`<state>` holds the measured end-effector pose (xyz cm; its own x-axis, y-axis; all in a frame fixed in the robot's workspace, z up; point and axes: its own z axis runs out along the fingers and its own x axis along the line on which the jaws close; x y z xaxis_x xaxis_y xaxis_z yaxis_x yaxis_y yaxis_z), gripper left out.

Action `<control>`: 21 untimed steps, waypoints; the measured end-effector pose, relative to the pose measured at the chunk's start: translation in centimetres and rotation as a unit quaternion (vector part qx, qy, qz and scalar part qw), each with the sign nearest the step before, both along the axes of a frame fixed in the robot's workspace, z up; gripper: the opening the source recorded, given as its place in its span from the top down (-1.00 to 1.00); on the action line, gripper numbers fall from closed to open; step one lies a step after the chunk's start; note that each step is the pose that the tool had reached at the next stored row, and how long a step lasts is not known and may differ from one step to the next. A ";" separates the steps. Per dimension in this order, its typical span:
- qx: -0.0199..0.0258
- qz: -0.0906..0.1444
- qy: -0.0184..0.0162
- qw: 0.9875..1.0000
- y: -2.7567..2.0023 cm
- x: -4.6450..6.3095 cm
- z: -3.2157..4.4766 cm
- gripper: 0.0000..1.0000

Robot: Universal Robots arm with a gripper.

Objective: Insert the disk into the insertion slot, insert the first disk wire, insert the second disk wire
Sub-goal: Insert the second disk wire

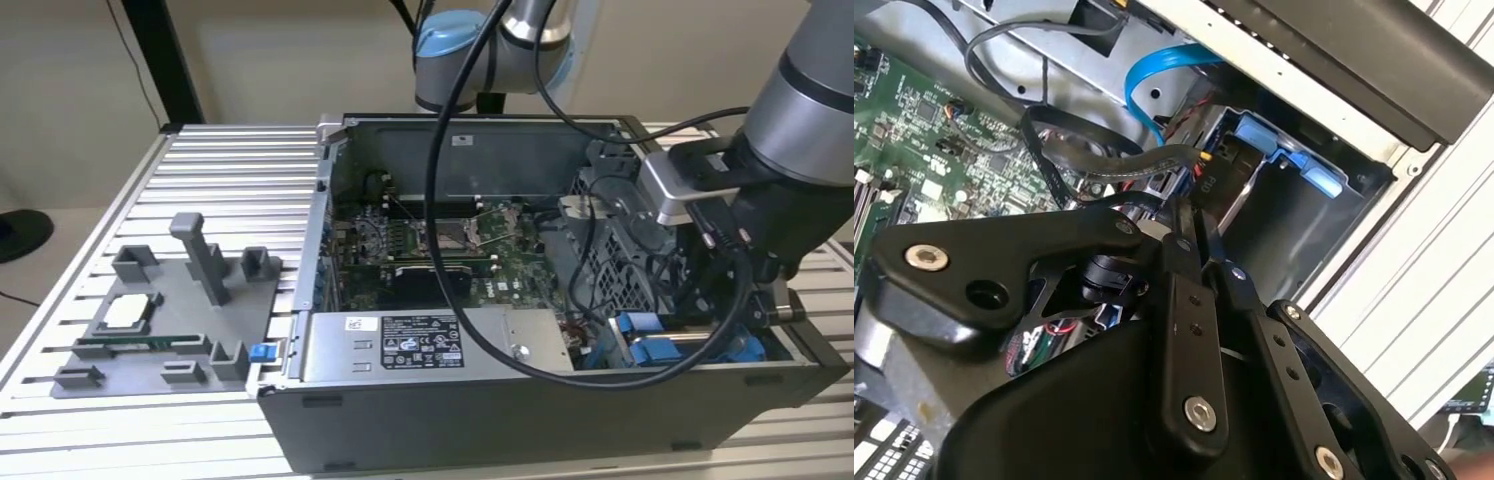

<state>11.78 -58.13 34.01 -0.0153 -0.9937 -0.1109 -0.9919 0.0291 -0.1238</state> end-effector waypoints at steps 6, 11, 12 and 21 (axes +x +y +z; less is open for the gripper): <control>-0.002 0.005 0.000 1.000 -0.01 0.0 -0.42 1.00; -0.002 0.007 0.000 1.000 0.00 0.0 -0.58 1.00; -0.002 0.007 0.000 1.000 0.00 0.0 -0.58 1.00; -0.002 0.007 0.001 1.000 0.00 0.0 0.63 -1.00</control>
<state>11.77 -58.14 34.64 -0.0012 -0.9942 -0.1075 -0.9924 0.0144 -0.1220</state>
